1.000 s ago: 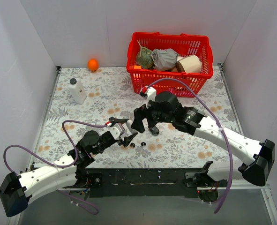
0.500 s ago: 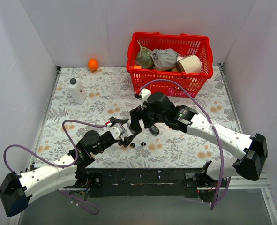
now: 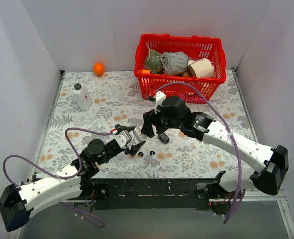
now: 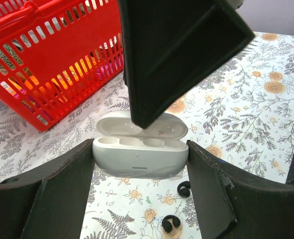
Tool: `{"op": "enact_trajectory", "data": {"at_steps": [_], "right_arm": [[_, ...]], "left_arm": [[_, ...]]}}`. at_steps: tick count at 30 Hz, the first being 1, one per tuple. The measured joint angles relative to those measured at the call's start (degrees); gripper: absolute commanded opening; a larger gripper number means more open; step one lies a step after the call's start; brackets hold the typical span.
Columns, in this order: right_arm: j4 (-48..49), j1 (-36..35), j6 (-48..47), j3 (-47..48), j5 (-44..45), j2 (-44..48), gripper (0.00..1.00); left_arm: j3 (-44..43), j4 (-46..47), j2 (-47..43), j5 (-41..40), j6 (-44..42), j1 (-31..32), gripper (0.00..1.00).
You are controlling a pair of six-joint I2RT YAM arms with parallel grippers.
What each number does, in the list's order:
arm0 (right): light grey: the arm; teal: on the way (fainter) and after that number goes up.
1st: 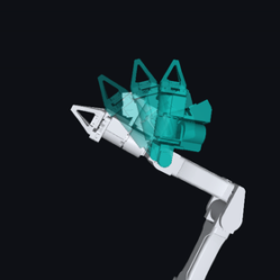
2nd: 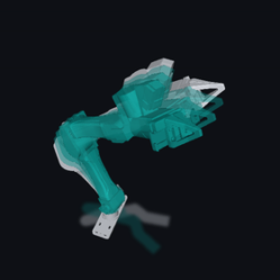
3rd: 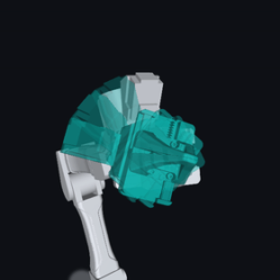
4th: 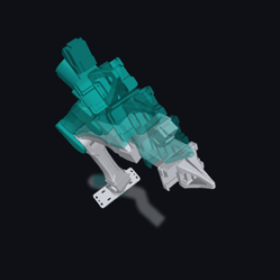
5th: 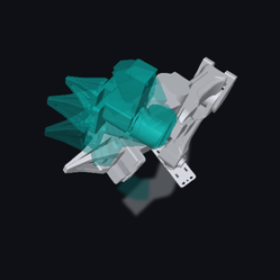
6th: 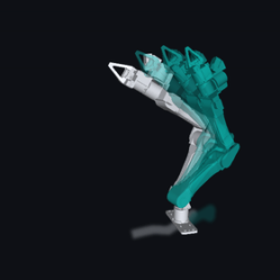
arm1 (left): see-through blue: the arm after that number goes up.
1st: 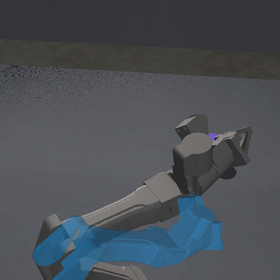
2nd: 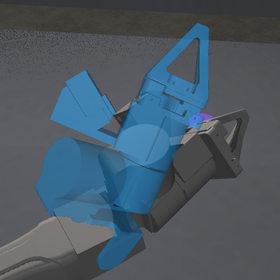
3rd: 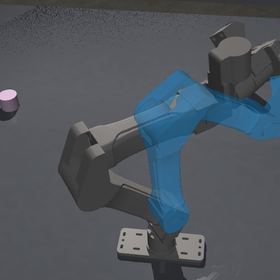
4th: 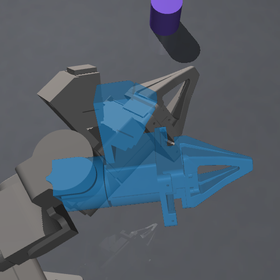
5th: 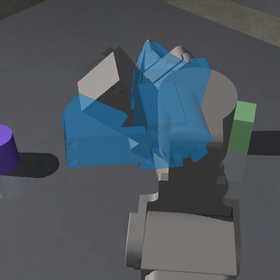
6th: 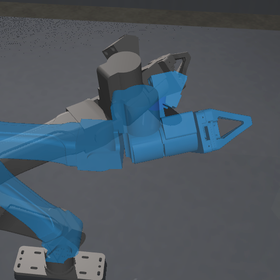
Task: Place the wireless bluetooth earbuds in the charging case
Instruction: Open the charging case.
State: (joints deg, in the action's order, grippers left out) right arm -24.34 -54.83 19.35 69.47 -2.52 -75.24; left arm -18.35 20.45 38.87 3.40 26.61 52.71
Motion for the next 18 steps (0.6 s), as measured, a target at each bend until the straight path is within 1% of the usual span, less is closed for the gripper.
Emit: {"op": "enact_trajectory", "data": {"at_steps": [8, 10, 11, 14, 18], "right_arm": [[0.46, 1.16, -0.02, -1.11, 0.87, 1.03, 0.77], [1.33, 1.16, 0.02, -2.56, -0.07, 2.12, 0.74], [1.51, 1.16, 0.00, -2.95, -0.52, 2.58, 0.66], [2.99, 1.16, 0.04, -3.26, -2.45, 3.54, 0.58], [4.76, 1.16, 0.20, -3.26, -4.11, 3.52, 0.54]], "left_arm": [[0.00, 0.09, -0.22, -0.20, 0.00, 0.02, 0.00], [0.00, 0.09, -0.22, -0.24, 0.00, 0.02, 0.00], [0.00, 0.11, -0.22, -0.26, 0.02, 0.02, 0.00], [0.00, 0.13, -0.22, -0.46, 0.02, 0.02, 0.00], [0.00, 0.28, -0.22, -0.57, 0.02, 0.02, 0.00]]}}
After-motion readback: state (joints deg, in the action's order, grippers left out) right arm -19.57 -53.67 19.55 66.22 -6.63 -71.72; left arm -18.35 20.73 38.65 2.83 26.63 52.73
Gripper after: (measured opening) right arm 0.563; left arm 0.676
